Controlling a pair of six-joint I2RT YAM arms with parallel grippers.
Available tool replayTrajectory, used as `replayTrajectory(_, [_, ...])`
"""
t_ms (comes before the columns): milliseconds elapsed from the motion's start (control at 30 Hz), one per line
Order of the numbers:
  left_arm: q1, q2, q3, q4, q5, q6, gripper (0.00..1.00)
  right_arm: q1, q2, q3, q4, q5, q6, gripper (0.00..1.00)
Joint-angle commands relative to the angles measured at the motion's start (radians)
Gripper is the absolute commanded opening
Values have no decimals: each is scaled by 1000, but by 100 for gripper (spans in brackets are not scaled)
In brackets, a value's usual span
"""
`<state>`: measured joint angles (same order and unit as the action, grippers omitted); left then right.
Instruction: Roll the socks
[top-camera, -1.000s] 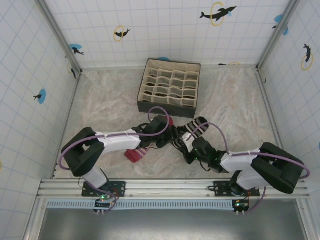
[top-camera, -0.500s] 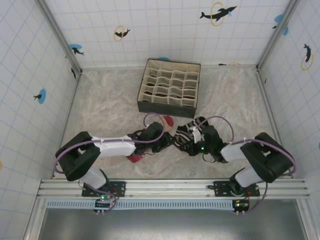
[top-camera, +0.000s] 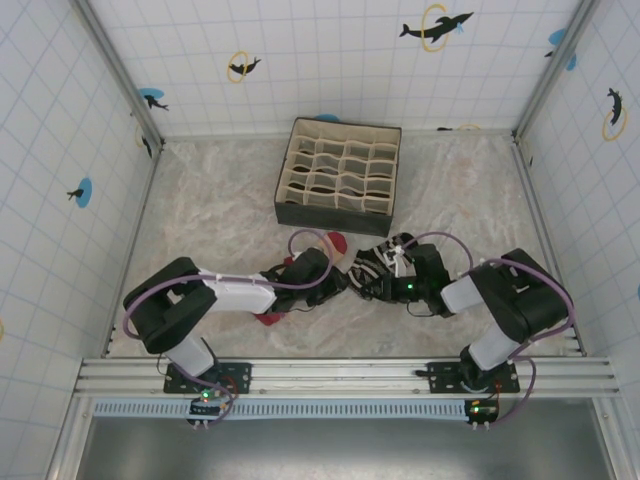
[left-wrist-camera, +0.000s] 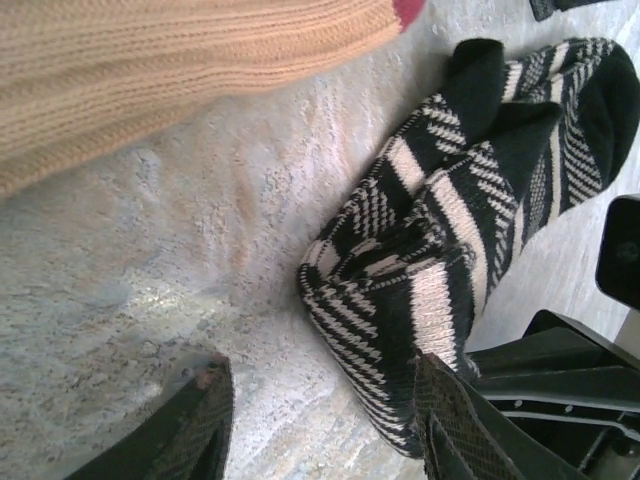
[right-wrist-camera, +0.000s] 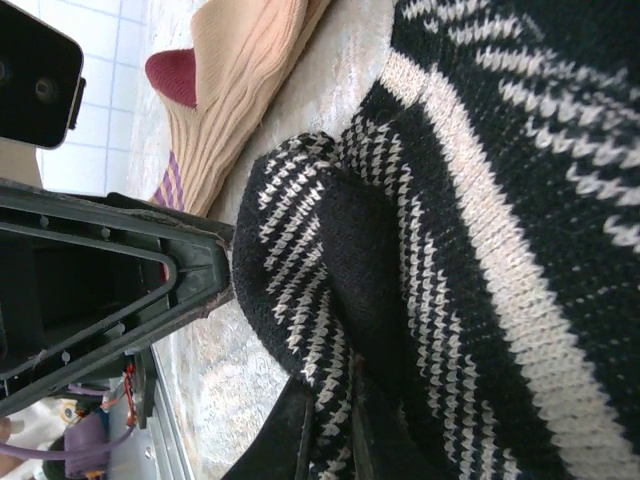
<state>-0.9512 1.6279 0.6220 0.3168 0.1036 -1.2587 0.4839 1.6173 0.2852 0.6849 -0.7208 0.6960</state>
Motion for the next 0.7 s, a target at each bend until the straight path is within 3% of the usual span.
replayTrajectory(0, [-6, 49, 14, 53, 1, -28, 49, -13, 51, -13, -158, 90, 54, 0])
replayTrajectory(500, [-6, 156, 0, 167, 17, -150, 43, -36, 112, -53, -6, 46, 140, 0])
replayTrajectory(667, [-6, 194, 27, 137, 14, -168, 31, -43, 112, -57, 18, 36, 146, 0])
